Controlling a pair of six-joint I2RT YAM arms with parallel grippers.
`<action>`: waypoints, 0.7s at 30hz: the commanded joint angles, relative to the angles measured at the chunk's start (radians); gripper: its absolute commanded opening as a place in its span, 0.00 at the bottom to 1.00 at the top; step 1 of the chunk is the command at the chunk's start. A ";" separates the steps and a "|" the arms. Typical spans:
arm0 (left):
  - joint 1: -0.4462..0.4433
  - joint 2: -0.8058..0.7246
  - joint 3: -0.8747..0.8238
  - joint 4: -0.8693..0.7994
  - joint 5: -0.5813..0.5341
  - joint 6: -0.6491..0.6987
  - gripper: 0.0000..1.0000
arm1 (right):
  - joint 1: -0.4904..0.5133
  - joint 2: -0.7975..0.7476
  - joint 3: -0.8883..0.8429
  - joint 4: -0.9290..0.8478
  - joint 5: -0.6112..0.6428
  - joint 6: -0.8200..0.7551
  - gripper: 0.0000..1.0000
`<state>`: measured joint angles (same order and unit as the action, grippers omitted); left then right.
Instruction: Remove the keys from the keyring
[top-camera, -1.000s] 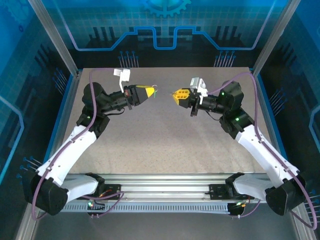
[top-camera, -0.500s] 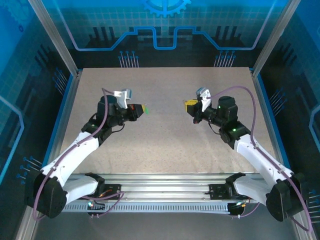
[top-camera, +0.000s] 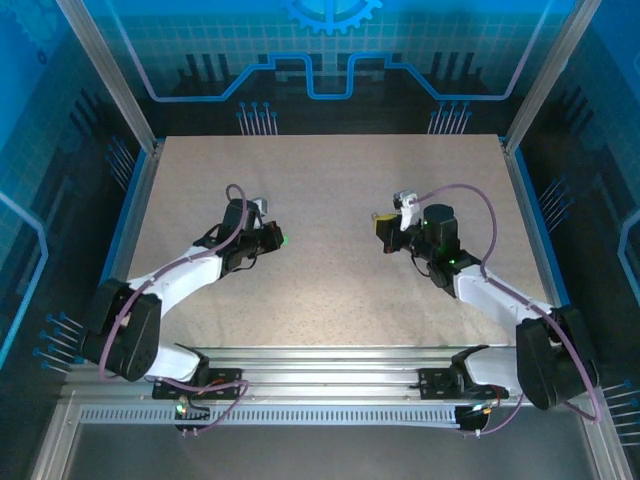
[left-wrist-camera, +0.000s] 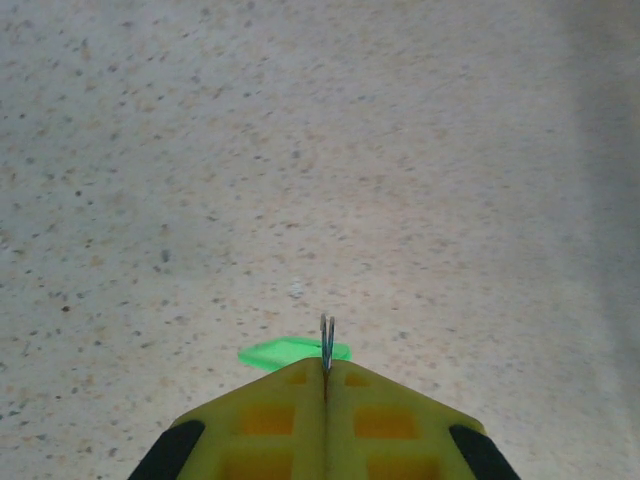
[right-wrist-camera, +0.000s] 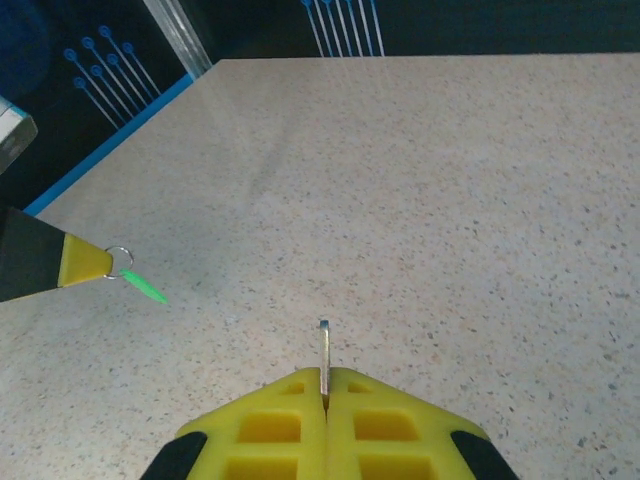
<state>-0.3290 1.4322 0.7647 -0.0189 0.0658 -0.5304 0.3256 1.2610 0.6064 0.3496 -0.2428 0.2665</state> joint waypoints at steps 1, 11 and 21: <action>0.010 0.038 0.002 0.011 -0.068 -0.009 0.07 | -0.014 0.029 -0.015 0.079 0.027 0.040 0.00; 0.025 -0.024 -0.024 -0.004 -0.095 -0.027 0.57 | -0.032 0.157 0.021 0.028 0.083 0.100 0.00; 0.026 -0.135 -0.056 -0.031 -0.073 -0.033 0.99 | -0.070 0.451 0.112 0.049 0.076 0.223 0.00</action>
<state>-0.3092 1.3319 0.7238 -0.0257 -0.0040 -0.5739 0.2783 1.6600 0.6914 0.3641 -0.1600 0.4297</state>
